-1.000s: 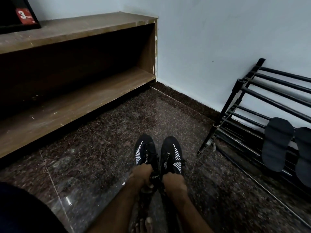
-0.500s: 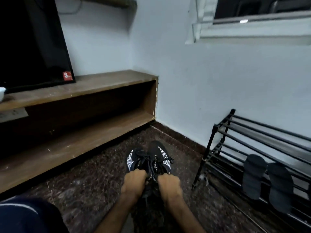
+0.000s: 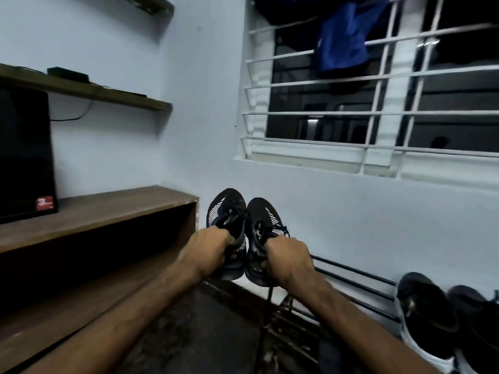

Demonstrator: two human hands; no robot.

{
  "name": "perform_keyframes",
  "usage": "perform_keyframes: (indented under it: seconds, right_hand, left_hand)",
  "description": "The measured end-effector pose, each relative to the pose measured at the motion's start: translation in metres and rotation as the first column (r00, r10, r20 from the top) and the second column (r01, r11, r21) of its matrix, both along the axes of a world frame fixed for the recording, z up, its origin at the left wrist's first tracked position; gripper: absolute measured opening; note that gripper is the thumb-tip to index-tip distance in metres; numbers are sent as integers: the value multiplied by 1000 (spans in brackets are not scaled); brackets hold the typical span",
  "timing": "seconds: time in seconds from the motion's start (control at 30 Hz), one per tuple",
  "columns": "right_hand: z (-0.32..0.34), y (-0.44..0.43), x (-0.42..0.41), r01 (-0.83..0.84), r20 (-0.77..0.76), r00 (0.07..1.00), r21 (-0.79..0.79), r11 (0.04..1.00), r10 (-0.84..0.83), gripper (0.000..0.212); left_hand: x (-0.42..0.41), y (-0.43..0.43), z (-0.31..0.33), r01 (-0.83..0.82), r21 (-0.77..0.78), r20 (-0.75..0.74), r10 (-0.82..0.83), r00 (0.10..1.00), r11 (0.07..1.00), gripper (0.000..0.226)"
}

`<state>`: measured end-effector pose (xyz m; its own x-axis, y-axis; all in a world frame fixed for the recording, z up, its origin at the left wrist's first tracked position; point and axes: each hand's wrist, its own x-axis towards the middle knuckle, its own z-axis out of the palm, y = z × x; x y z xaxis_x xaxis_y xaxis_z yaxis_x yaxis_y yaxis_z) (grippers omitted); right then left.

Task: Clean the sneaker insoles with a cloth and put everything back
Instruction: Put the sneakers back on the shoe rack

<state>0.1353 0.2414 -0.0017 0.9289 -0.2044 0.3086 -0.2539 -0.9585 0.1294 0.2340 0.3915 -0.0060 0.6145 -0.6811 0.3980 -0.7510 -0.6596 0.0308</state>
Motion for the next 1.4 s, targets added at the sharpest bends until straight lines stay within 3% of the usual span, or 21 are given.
perform_keyframes:
  seconds: [0.13,0.47,0.83,0.97,1.1,1.2,1.27,1.33,1.4]
  right_hand:
    - [1,-55,-16,104,-7,995,-5,995,-104,22]
    - [-58,-174,-5,330,-193,929,52,942,-315,26]
    - [-88,-222,10,428,-299,875,111,897,-380,27]
    - [-84,-218,12,452,-304,868,154,879,-393,26]
    - [-72,-219,10,448,-356,858,168,878,-369,38]
    - [-56,-238,-5,462,-365,873,405,789,-324,44]
    - [-50,-260,-16,426,-220,904,531,732,-367,34]
    - [-50,-286,-22,432,-73,881,525,733,-467,23]
    - [-59,-306,-18,427,-26,869,544,722,-494,22]
  left_hand:
    - [0,-67,-1,113,-30,-32,-114,993,993,15]
    - [38,-222,-72,310,119,-140,-293,946,943,22]
    - [54,-283,-99,417,124,-390,-342,855,901,27]
    - [61,-277,-91,390,189,-359,-306,881,901,16]
    - [59,-269,-84,359,225,-245,-304,921,906,24]
    - [52,-264,-69,360,152,-210,-325,922,921,42]
    - [50,-263,-51,334,44,-163,-323,932,942,40]
    - [49,-262,-35,300,-67,-132,-307,943,952,32]
    - [46,-264,-31,271,-179,-152,-299,942,946,25]
